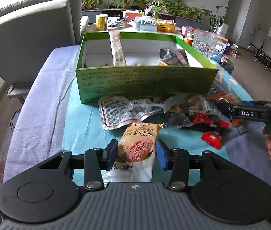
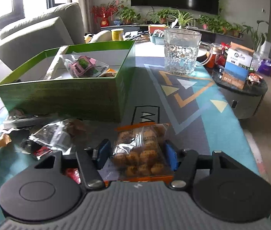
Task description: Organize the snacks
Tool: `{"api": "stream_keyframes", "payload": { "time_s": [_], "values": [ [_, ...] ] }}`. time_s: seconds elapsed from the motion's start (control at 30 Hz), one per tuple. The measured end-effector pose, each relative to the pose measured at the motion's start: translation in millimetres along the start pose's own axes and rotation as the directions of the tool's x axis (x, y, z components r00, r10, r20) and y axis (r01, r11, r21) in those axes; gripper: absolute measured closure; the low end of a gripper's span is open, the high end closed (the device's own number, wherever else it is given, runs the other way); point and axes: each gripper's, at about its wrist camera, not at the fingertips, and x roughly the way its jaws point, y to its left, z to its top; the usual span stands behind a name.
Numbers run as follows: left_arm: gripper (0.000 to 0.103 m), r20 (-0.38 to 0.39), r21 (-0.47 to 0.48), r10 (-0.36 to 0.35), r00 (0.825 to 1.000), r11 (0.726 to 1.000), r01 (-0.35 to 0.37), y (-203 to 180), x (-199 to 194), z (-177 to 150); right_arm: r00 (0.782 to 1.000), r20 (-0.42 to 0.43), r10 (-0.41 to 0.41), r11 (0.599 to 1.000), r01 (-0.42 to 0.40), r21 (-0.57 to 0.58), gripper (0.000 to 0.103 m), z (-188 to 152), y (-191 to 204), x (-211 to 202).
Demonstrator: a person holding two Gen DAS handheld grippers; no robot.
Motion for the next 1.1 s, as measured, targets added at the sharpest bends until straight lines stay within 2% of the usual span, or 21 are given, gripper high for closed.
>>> {"api": "stream_keyframes", "payload": {
  "time_s": [0.3, 0.67, 0.7, 0.73, 0.77, 0.9, 1.0, 1.03, 1.07, 1.1],
  "values": [
    [0.068, 0.085, 0.0, 0.0, 0.996, 1.0, 0.0, -2, -23, 13, 0.996, 0.086, 0.039, 0.999, -0.041, 0.022, 0.07, 12, 3, -32],
    [0.072, 0.157, 0.005, 0.026, 0.987, 1.0, -0.027, -2, -35, 32, 0.974, 0.187, 0.126, 0.992, -0.128, 0.002, 0.07, 39, 18, -48],
    [0.077, 0.17, 0.007, 0.022, 0.985, 1.0, -0.023, -2, -36, 35, 0.972, 0.194, 0.131, 0.991, -0.133, 0.001, 0.069, 43, 19, -47],
    [0.086, 0.181, 0.01, 0.016, 0.983, 1.0, -0.018, -2, -36, 40, 0.97, 0.201, 0.137, 0.99, -0.139, -0.001, 0.069, 46, 21, -47],
    [0.086, 0.19, 0.013, 0.016, 0.982, 1.0, -0.019, -2, -36, 46, 0.967, 0.209, 0.145, 0.989, -0.148, -0.005, 0.069, 51, 24, -46],
    [0.086, 0.24, 0.009, 0.031, 0.97, 0.999, -0.035, -2, -32, 67, 0.958, 0.23, 0.172, 0.985, -0.17, -0.028, 0.069, 62, 33, -41],
    [0.086, 0.227, 0.015, 0.022, 0.974, 1.0, -0.026, 4, -30, 67, 0.957, 0.225, 0.184, 0.983, -0.18, -0.039, 0.069, 66, 38, -36],
    [0.081, 0.204, 0.012, 0.023, 0.979, 1.0, -0.026, 8, -27, 63, 0.956, 0.224, 0.191, 0.982, -0.186, -0.043, 0.069, 65, 38, -36],
    [0.071, 0.174, 0.009, 0.031, 0.984, 0.999, -0.033, 11, -22, 57, 0.955, 0.22, 0.199, 0.98, -0.194, -0.047, 0.069, 64, 37, -34],
    [0.066, 0.141, 0.011, 0.041, 0.989, 0.999, -0.043, 15, -17, 50, 0.956, 0.214, 0.203, 0.979, -0.197, -0.048, 0.069, 62, 37, -33]
  ]
}}
